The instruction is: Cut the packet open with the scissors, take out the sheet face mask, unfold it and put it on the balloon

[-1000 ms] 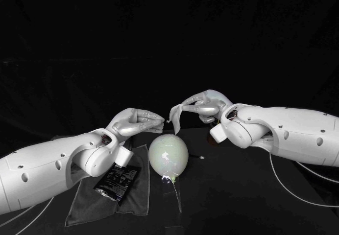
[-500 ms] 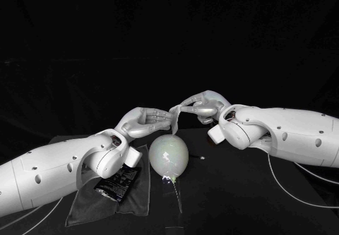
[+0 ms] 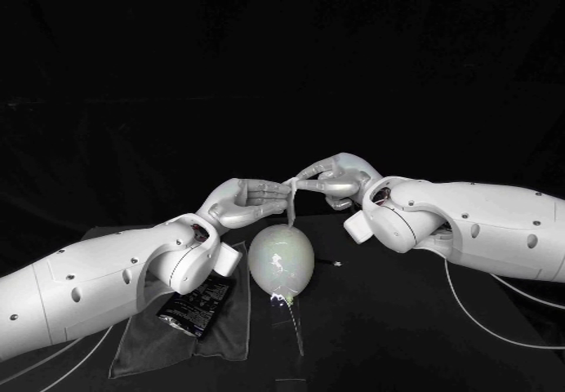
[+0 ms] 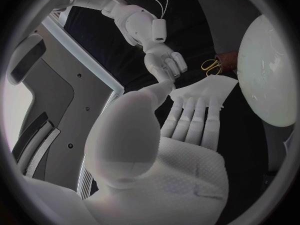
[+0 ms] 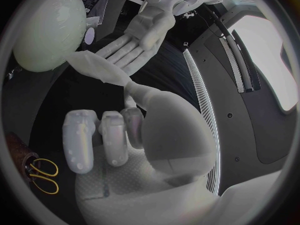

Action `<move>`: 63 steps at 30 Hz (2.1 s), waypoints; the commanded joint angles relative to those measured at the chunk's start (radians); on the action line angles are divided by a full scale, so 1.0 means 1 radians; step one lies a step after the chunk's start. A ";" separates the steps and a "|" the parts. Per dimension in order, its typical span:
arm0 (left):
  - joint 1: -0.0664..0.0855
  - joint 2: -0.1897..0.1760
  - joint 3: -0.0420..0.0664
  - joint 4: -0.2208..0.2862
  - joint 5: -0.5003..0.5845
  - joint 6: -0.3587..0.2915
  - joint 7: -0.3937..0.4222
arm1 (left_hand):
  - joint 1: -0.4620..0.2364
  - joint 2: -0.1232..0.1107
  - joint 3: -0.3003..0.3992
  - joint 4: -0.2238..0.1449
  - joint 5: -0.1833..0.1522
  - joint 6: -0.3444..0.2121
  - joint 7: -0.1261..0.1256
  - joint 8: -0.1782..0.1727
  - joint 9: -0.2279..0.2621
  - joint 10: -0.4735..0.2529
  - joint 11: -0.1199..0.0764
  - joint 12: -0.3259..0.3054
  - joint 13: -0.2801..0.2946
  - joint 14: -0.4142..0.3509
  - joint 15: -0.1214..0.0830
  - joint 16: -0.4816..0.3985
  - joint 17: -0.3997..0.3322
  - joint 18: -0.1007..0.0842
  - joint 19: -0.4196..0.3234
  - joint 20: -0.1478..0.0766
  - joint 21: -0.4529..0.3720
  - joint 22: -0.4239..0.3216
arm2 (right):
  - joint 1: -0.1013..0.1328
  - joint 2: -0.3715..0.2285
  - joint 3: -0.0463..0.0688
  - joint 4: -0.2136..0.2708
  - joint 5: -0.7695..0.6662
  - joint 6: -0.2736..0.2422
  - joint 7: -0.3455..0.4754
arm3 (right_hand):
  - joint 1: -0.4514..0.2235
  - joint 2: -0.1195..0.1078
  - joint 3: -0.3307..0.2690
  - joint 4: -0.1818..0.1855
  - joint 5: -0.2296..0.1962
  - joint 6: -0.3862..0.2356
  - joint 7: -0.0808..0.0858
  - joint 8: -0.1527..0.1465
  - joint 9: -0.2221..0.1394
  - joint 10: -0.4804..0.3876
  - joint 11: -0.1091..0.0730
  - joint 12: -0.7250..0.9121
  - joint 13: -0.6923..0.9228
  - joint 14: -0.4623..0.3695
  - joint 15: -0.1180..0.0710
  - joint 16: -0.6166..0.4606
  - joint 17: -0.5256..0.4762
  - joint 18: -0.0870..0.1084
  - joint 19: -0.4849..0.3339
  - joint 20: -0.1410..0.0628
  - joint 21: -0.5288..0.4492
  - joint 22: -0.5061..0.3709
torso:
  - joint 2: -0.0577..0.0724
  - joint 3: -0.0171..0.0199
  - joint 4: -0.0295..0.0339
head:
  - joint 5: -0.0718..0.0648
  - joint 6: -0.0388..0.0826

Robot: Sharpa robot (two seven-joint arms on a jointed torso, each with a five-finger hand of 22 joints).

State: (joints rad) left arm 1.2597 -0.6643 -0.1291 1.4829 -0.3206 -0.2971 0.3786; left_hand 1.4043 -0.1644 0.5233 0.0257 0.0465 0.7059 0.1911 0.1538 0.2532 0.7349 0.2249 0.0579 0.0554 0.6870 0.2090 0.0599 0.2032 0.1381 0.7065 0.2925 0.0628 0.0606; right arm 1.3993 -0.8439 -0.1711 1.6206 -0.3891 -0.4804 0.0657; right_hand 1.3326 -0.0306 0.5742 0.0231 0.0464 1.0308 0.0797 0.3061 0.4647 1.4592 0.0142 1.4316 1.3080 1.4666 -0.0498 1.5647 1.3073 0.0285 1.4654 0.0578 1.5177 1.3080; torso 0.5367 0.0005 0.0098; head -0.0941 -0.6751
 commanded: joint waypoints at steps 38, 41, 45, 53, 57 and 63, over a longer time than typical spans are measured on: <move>0.000 0.016 0.002 -0.001 0.025 -0.010 -0.019 | 0.017 0.002 -0.215 0.034 0.000 -0.174 0.015 -0.060 -0.070 -0.298 -0.055 -0.017 -0.013 -0.315 -0.020 -0.019 -0.104 0.009 -0.325 -0.021 -0.021 -0.017 | 0.000 0.039 0.001 0.010 0.021 0.008 0.014 | -0.001 0.012 0.008 -0.003 0.002 0.006 0.002 0.035 0.067 0.050 -0.010 0.003 0.171 0.104 -0.007 0.006 0.263 -0.015 0.076 -0.005 -0.003 0.245 | 0.000 -0.0003 0.0004 | 0.000 0.005; 0.000 0.017 0.002 0.000 0.026 -0.012 -0.017 | 0.047 0.015 -0.295 0.055 0.001 -0.202 0.018 -0.068 -0.080 -0.326 -0.052 -0.017 -0.014 -0.331 -0.020 -0.018 -0.109 0.018 -0.342 -0.014 -0.019 -0.016 | 0.000 0.044 0.001 0.008 0.022 0.006 0.014 | -0.001 0.012 0.008 -0.003 0.002 0.006 0.002 0.035 0.067 0.050 -0.010 0.003 0.171 0.104 -0.007 0.006 0.263 -0.015 0.076 -0.005 -0.003 0.245 | 0.000 -0.0002 0.0008 | 0.001 0.005; 0.000 0.019 0.002 -0.003 0.039 -0.021 -0.016 | 0.116 0.039 -0.360 0.094 0.002 -0.223 0.028 -0.074 -0.089 -0.342 -0.043 -0.018 -0.014 -0.326 -0.020 -0.015 -0.110 0.028 -0.340 -0.006 -0.015 -0.014 | 0.000 0.048 0.001 0.009 0.023 0.004 0.014 | -0.001 0.012 0.008 -0.003 0.002 0.006 0.002 0.035 0.067 0.050 -0.010 0.003 0.171 0.104 -0.007 0.006 0.263 -0.015 0.076 -0.005 -0.003 0.245 | 0.000 0.0000 0.0000 | 0.002 0.005; 0.000 0.021 0.002 -0.013 0.064 -0.034 -0.031 | 0.185 0.092 -0.297 0.073 0.002 -0.156 0.057 -0.052 -0.072 -0.239 -0.012 -0.005 -0.006 -0.172 -0.006 0.023 -0.077 0.026 -0.173 -0.001 0.040 0.012 | 0.004 0.048 0.006 0.016 0.027 -0.029 0.027 | -0.002 0.011 0.011 -0.005 0.002 0.005 0.002 0.035 0.068 0.050 -0.010 0.003 0.171 0.104 -0.007 0.006 0.263 -0.015 0.077 -0.005 -0.001 0.246 | 0.000 0.0000 0.0003 | 0.001 0.010; 0.000 0.023 0.002 -0.015 0.070 -0.028 -0.035 | 0.195 0.114 -0.266 0.064 0.002 -0.116 0.059 -0.039 -0.062 -0.187 -0.008 0.001 -0.003 -0.115 -0.007 0.036 -0.066 0.024 -0.143 -0.002 0.049 0.014 | 0.006 0.053 0.008 0.010 0.032 -0.034 0.030 | -0.003 0.010 0.012 -0.006 0.002 0.004 0.002 0.035 0.069 0.050 -0.010 0.002 0.170 0.104 -0.007 0.006 0.263 -0.015 0.077 -0.005 -0.002 0.245 | 0.000 0.0000 0.0008 | 0.000 0.012; 0.000 0.031 0.002 -0.019 0.076 -0.014 -0.040 | 0.193 0.136 -0.210 0.055 0.002 -0.031 0.056 -0.014 -0.044 -0.078 -0.006 0.012 0.002 -0.057 -0.007 0.046 -0.058 0.022 -0.124 -0.003 0.053 0.011 | 0.008 0.074 0.010 -0.016 0.043 -0.047 0.033 | -0.003 0.010 0.013 -0.007 0.003 0.003 0.002 0.035 0.069 0.050 -0.010 0.002 0.171 0.104 -0.007 0.006 0.263 -0.015 0.077 -0.005 -0.002 0.245 | 0.000 0.0000 0.0013 | -0.001 0.016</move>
State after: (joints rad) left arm 1.2593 -0.6366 -0.1287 1.4630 -0.2595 -0.3220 0.3362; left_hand 1.5986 -0.0356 0.3115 0.0803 0.0465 0.6708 0.1833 0.1351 0.2083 0.6533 0.2197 0.0667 0.0571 0.6245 0.2017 0.1006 0.1439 0.1623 0.5759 0.2896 0.1112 0.0726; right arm 1.4057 -0.7729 -0.1626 1.6079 -0.3543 -0.5130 0.0793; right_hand 1.3355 -0.0278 0.5807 0.0161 0.0460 1.0297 0.0808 0.3062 0.4647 1.4592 0.0142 1.4278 1.3082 1.4663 -0.0495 1.5644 1.3081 0.0285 1.4654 0.0571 1.5138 1.3080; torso 0.5363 0.0004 0.0105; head -0.0952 -0.6603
